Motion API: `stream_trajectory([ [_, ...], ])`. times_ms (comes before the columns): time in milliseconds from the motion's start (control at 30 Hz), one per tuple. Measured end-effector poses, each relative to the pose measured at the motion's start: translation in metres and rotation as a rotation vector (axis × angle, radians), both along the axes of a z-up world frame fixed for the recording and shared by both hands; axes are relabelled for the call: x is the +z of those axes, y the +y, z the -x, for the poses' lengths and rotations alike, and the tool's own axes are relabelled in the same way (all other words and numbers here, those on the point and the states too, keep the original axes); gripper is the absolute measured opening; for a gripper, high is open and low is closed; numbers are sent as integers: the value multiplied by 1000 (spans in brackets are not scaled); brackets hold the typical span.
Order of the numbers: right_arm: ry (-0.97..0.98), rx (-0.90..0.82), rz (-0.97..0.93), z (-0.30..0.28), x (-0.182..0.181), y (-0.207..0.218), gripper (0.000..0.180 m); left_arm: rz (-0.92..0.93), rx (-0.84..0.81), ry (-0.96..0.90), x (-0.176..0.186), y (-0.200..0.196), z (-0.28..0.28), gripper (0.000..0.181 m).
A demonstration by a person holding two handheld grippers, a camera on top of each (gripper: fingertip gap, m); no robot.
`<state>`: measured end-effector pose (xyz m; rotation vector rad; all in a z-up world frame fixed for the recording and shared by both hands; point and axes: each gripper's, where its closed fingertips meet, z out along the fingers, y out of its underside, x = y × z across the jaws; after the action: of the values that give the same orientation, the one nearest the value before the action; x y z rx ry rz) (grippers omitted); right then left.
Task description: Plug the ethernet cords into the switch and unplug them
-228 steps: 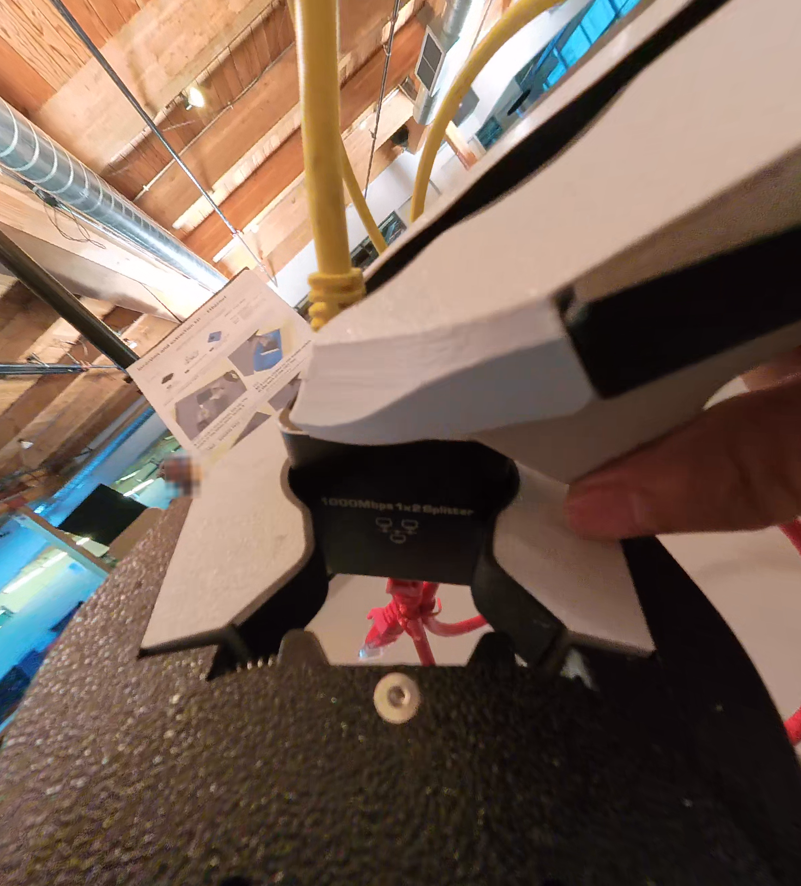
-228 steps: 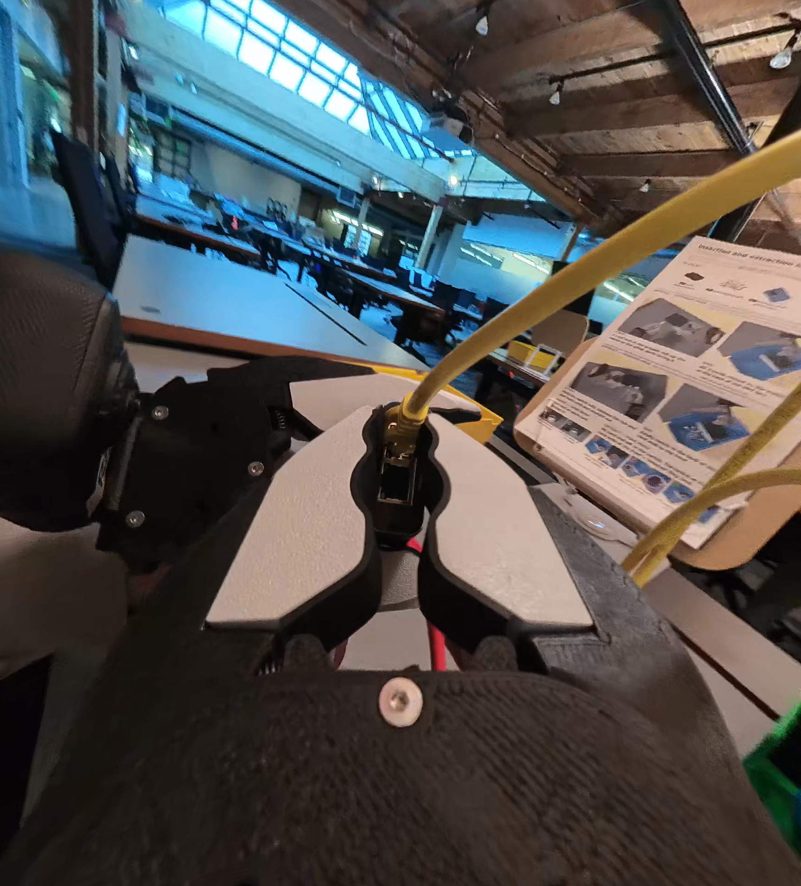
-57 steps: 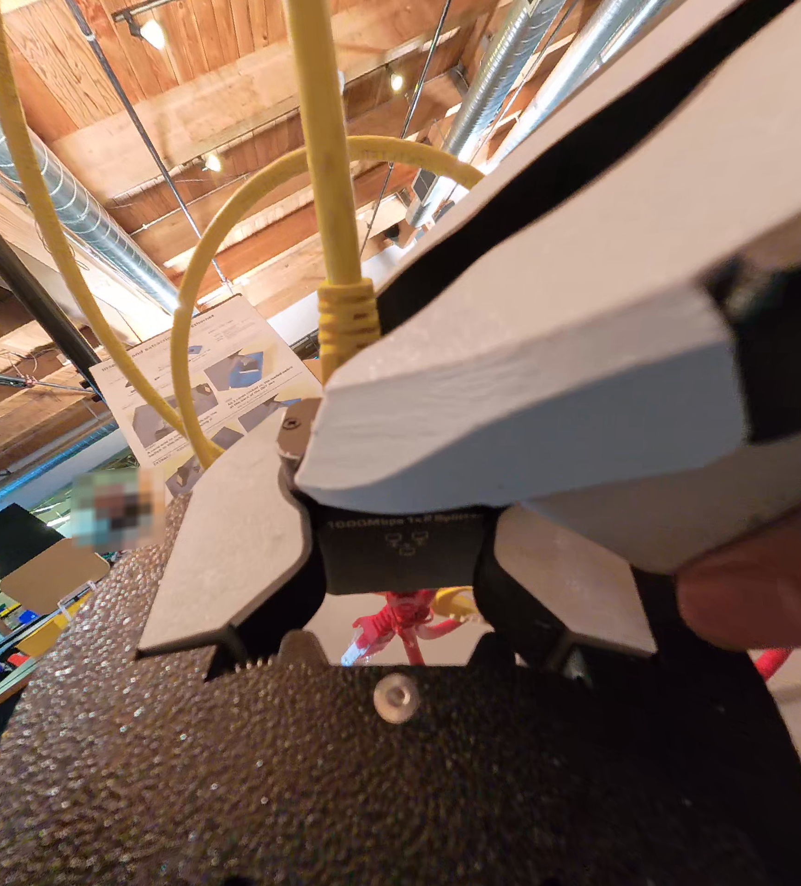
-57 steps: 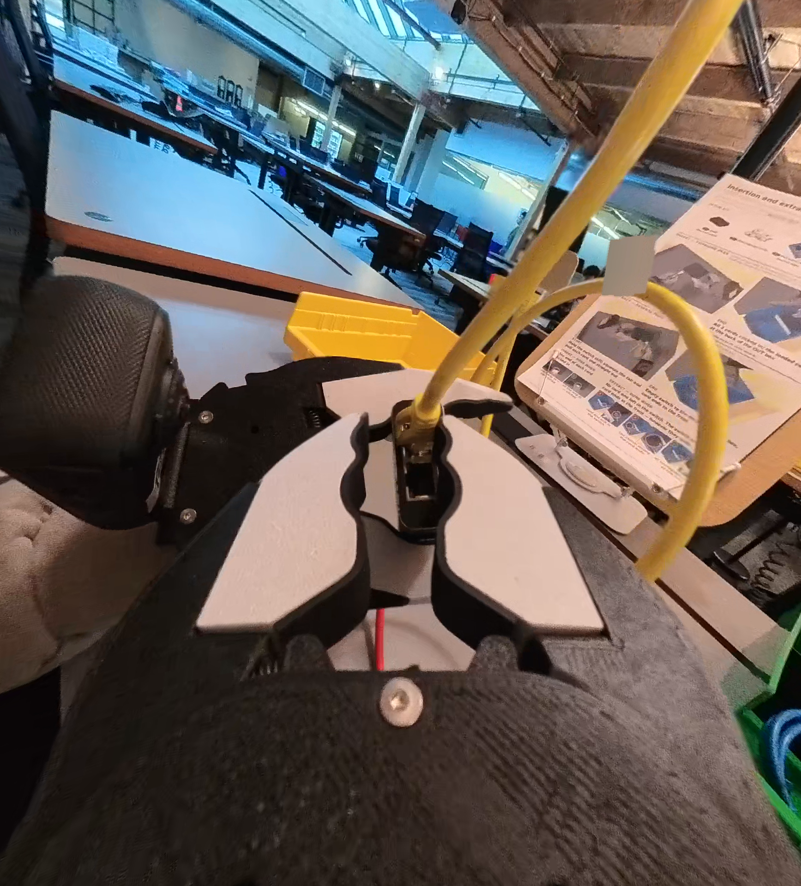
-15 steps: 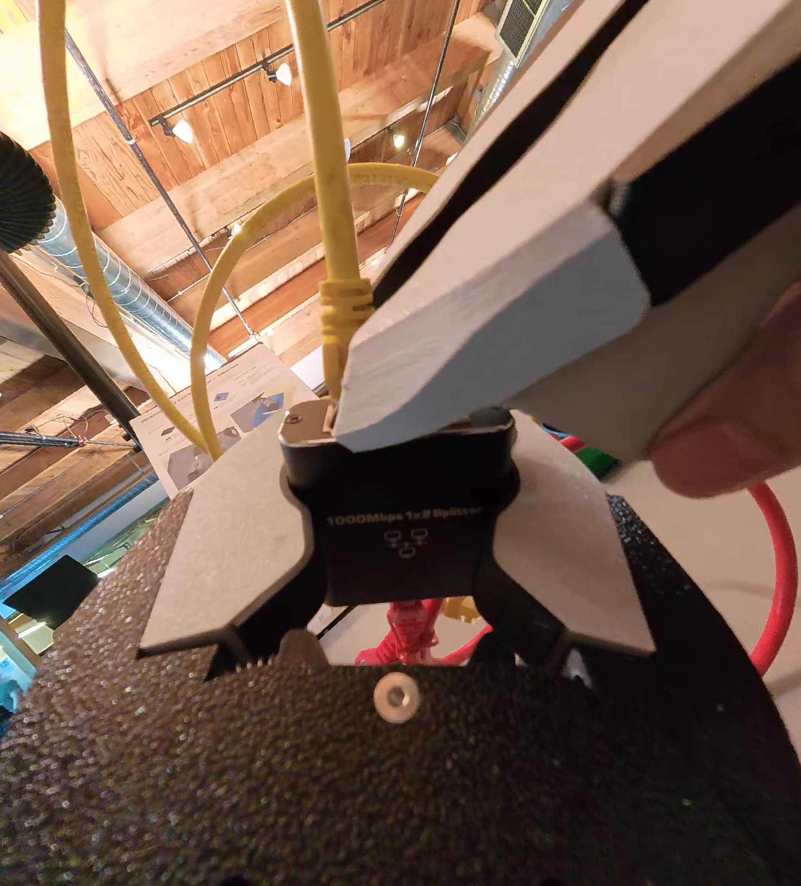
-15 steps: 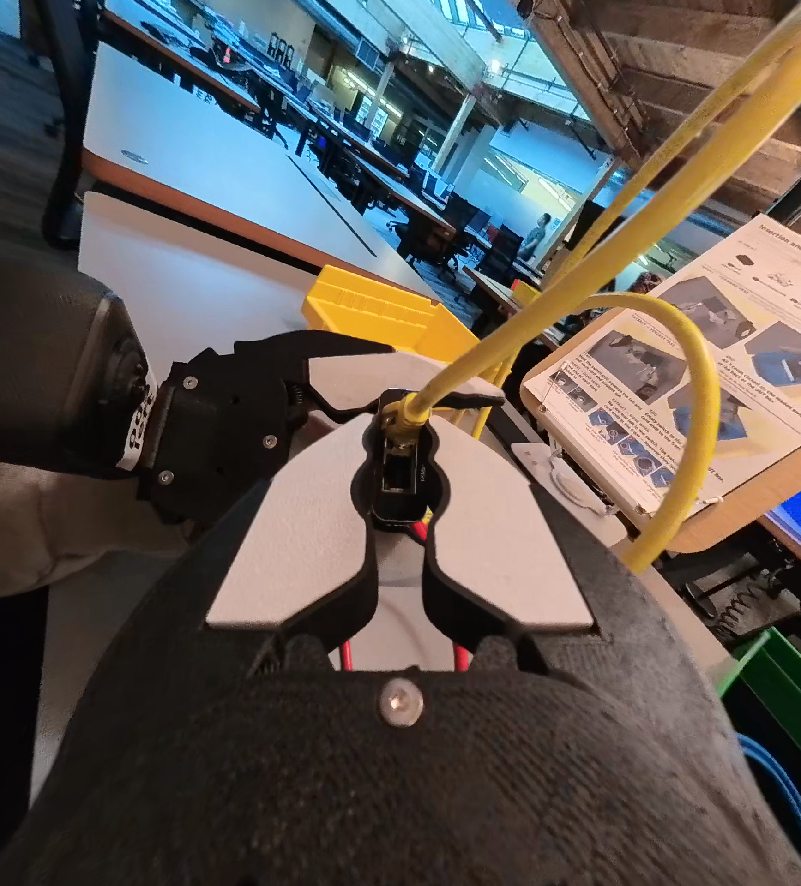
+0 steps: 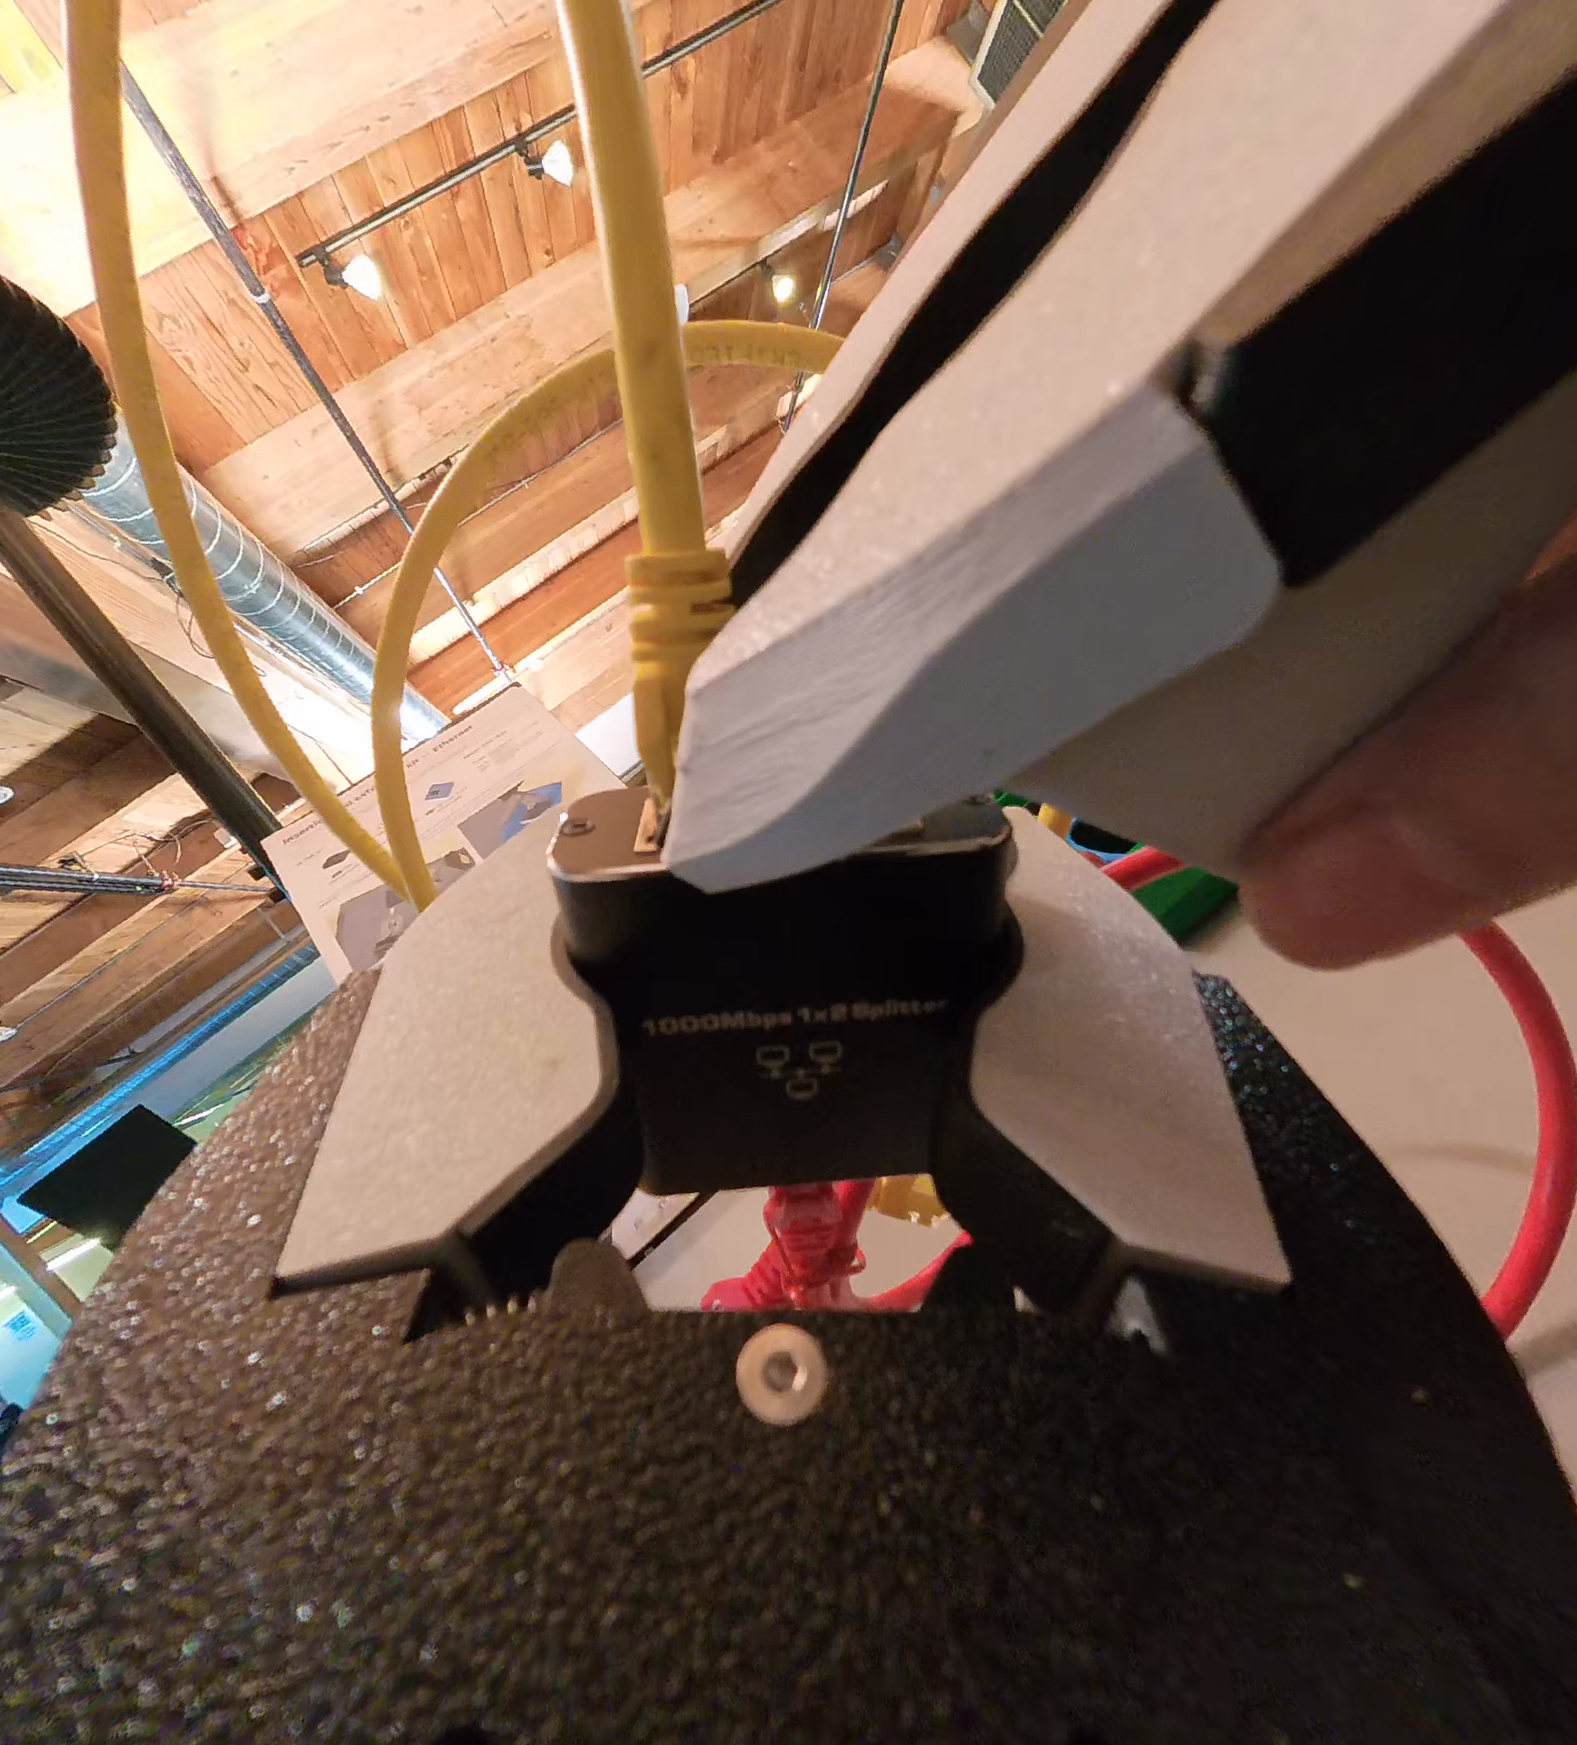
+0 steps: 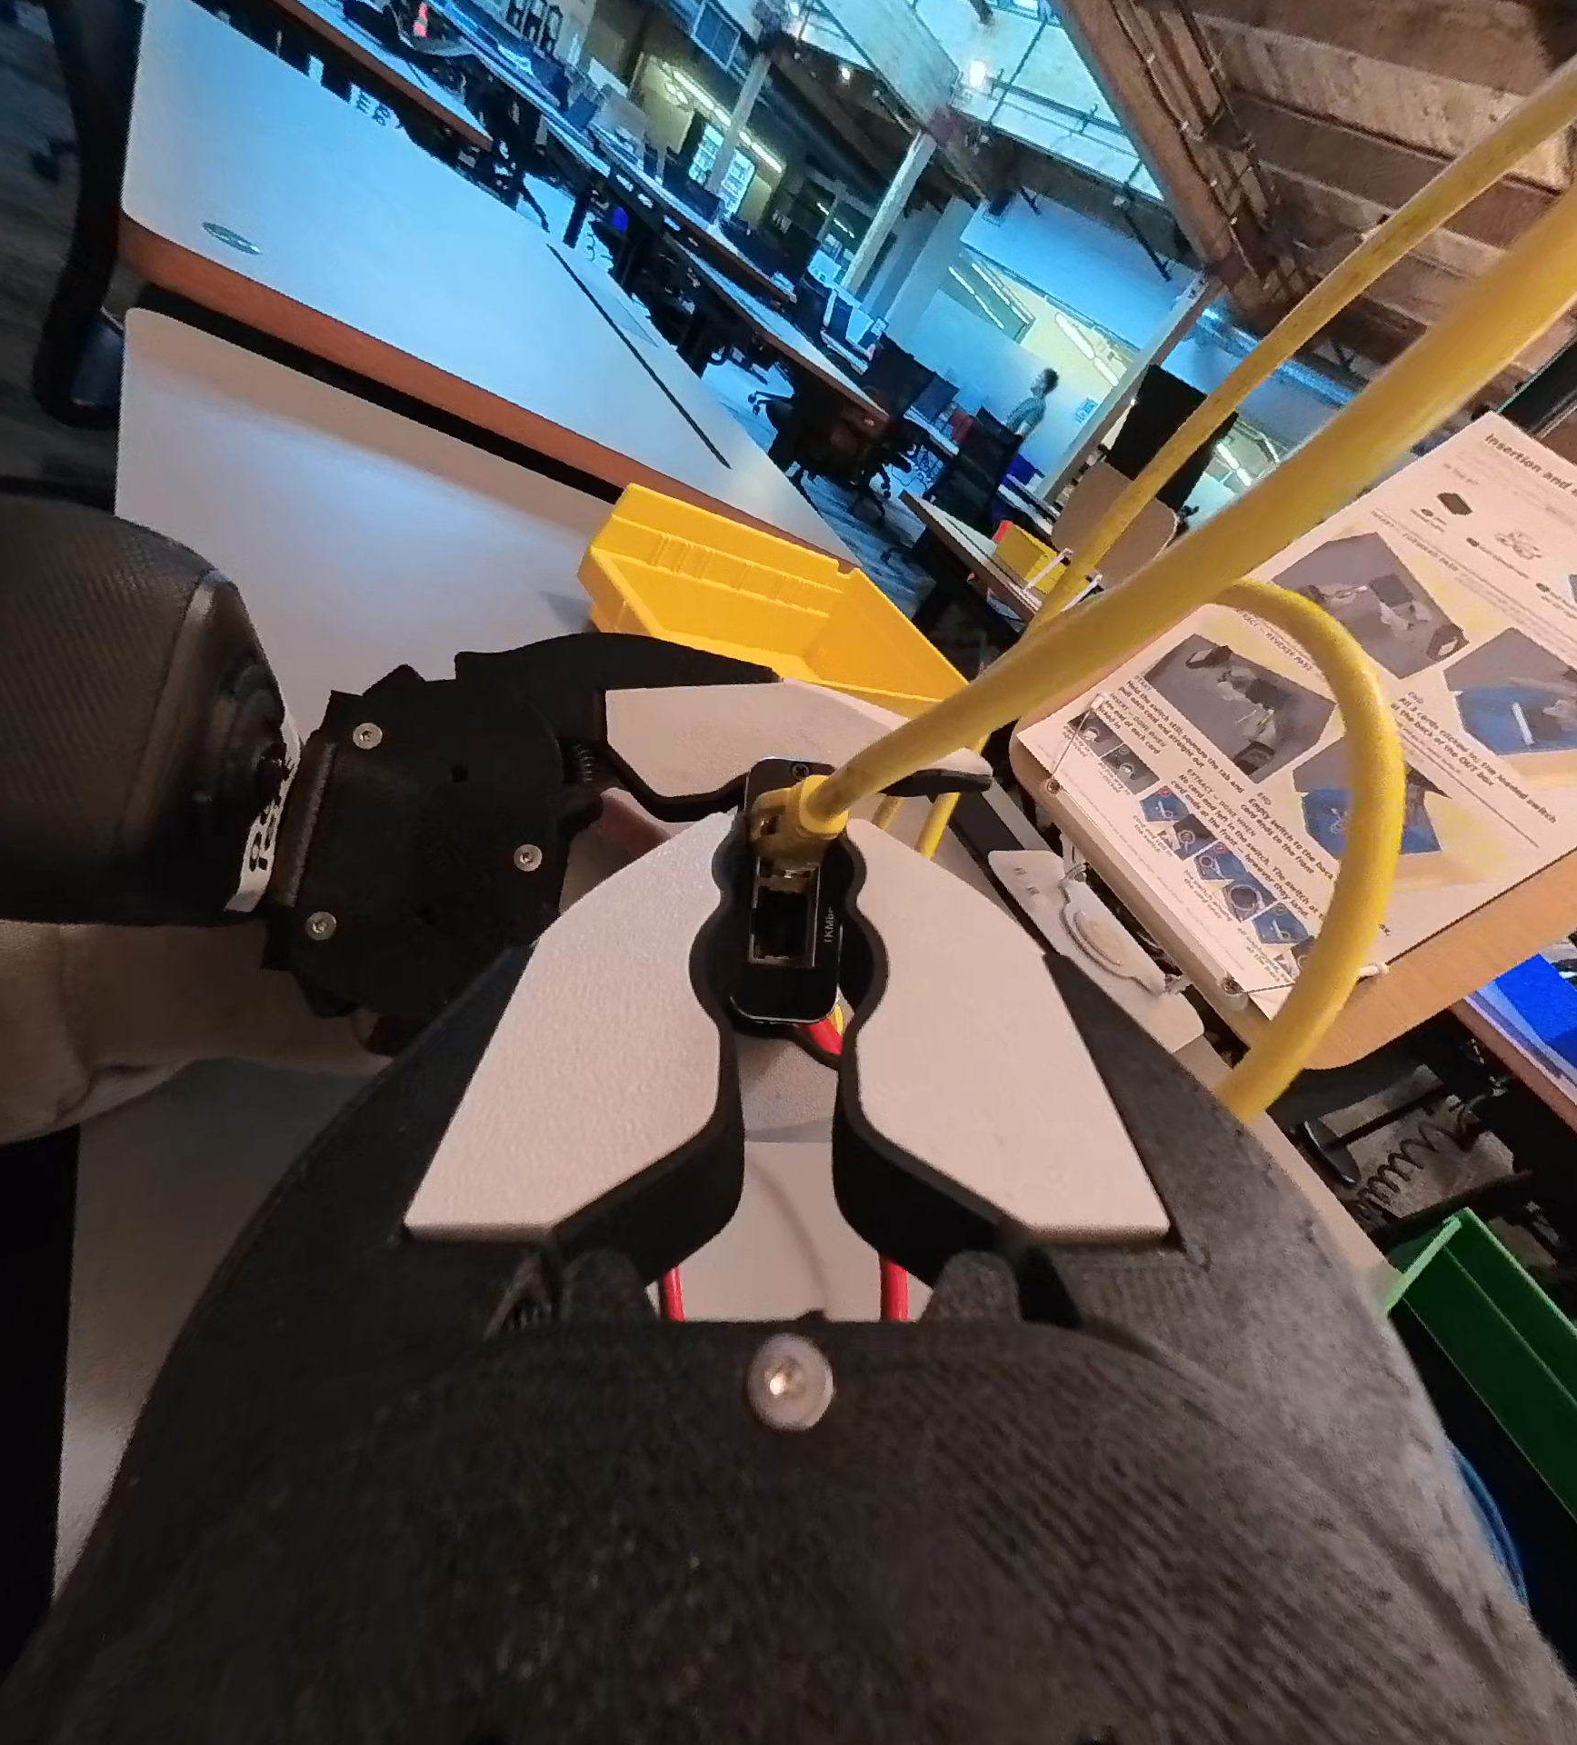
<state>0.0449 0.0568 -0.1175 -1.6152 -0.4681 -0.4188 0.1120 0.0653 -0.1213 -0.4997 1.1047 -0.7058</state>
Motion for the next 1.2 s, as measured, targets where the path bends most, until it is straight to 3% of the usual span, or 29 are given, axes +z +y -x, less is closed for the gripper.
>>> stream_trajectory([
  [567, -1, -35, -16, 5, -1, 2, 15, -8, 11, -19, 1, 2, 3, 76],
  [1200, -188, -129, 81, 4, -1, 5, 15, 102, -43, 17, -2, 4, 0, 75],
])
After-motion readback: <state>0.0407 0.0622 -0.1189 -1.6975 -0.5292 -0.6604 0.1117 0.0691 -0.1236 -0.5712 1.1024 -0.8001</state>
